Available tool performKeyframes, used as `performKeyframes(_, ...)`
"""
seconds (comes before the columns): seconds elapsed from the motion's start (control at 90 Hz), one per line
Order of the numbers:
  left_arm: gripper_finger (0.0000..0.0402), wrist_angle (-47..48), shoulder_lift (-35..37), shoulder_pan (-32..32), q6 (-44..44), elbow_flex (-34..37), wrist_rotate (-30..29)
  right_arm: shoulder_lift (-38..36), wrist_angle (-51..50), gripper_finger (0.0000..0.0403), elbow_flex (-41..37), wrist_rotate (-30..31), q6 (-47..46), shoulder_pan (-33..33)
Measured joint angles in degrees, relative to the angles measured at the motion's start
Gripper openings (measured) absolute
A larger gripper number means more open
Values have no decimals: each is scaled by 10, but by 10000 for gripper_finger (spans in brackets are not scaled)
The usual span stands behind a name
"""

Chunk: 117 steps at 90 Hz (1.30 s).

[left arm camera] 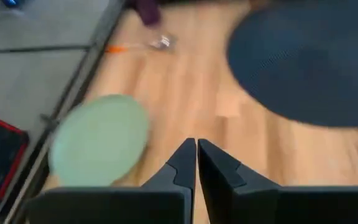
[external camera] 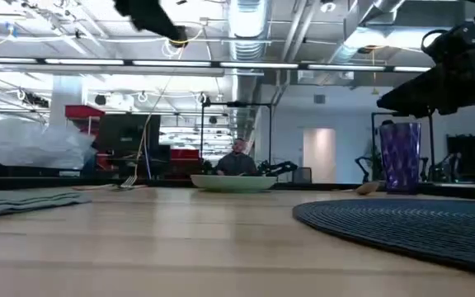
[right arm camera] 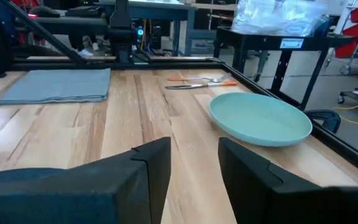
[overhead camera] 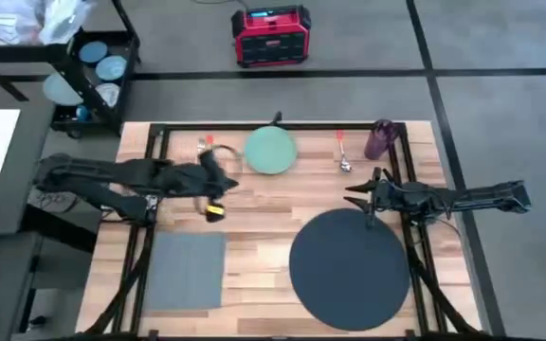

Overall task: Set table place
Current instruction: Move the blue placemat to the center

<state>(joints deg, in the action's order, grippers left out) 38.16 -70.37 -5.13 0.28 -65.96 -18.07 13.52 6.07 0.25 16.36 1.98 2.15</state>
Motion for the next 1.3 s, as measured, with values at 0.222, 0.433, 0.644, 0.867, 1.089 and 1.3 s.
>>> performKeyframes(0.222,6,65,-167,11,58,-86,151,0,0,122,0,-2,-4,0)
performKeyframes(0.433,60,-31,-269,16,140,-108,180,0,0,122,0,-3,-4,0)
performKeyframes(0.644,106,-40,-356,20,167,-187,212,0,4,122,0,-3,-2,0)
performKeyframes(0.867,121,-12,-448,8,195,-293,279,0,4,122,0,-3,1,0)
performKeyframes(1.089,121,21,-530,13,222,-371,354,0,4,122,0,-3,2,0)
performKeyframes(1.3,121,3,-589,27,225,-394,437,0,4,122,0,-3,9,0)
